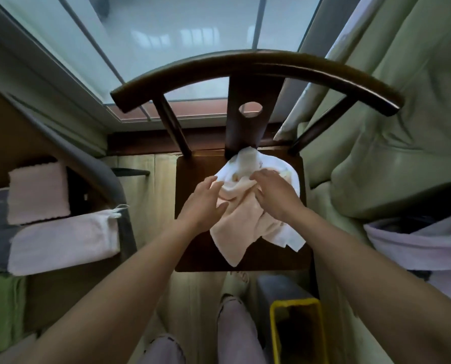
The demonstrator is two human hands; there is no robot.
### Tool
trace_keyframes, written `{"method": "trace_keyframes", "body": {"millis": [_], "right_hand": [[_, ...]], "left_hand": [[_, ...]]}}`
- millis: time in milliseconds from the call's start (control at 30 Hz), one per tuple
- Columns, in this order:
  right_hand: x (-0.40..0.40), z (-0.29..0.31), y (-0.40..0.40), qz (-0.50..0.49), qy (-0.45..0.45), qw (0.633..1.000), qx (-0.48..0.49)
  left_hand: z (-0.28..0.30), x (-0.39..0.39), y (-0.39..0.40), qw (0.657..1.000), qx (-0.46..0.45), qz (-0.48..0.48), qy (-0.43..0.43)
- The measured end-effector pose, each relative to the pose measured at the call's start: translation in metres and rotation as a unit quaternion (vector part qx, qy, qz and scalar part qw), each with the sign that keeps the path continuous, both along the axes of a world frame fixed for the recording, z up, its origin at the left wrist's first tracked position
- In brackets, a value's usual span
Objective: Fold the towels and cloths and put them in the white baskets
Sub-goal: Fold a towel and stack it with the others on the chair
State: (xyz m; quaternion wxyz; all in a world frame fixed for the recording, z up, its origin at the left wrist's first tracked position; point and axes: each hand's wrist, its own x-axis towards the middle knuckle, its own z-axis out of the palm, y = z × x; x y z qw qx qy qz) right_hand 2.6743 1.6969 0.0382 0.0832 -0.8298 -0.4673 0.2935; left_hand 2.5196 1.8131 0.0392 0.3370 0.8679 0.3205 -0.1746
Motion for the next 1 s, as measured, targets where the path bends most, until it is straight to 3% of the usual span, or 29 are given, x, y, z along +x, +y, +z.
{"method": "trace_keyframes", "body": {"millis": [200, 267, 433, 500, 733, 833, 1000], "right_hand": [[0.015, -0.041, 0.032, 0.195, -0.052, 0.976, -0.080], [0.021, -0.041, 0.032, 0.217, -0.042, 0.973, -0.071], [0.026, -0.009, 0.018, 0.099, 0.127, 0.984, 0.070], [0.025, 0.016, 0.013, 0.090, 0.148, 0.979, 0.108], [-0.001, 0.097, 0.011, 0.102, 0.122, 0.975, 0.155], [-0.015, 0.121, 0.007, 0.085, 0.091, 0.978, 0.168], [-0.023, 0.124, -0.015, 0.058, 0.038, 0.997, 0.024]], "left_hand": [[-0.015, -0.005, 0.002, 1.000, 0.007, 0.021, -0.004], [-0.016, -0.009, 0.004, 1.000, 0.000, 0.011, -0.012], [0.001, -0.003, 0.017, 0.994, -0.057, -0.040, -0.083], [0.014, -0.001, 0.026, 0.989, -0.066, -0.069, -0.113], [0.091, 0.004, 0.046, 0.958, -0.200, -0.100, -0.182], [0.106, -0.002, 0.053, 0.959, -0.149, -0.196, -0.141], [0.101, -0.020, 0.061, 0.965, -0.064, -0.243, -0.073]]}}
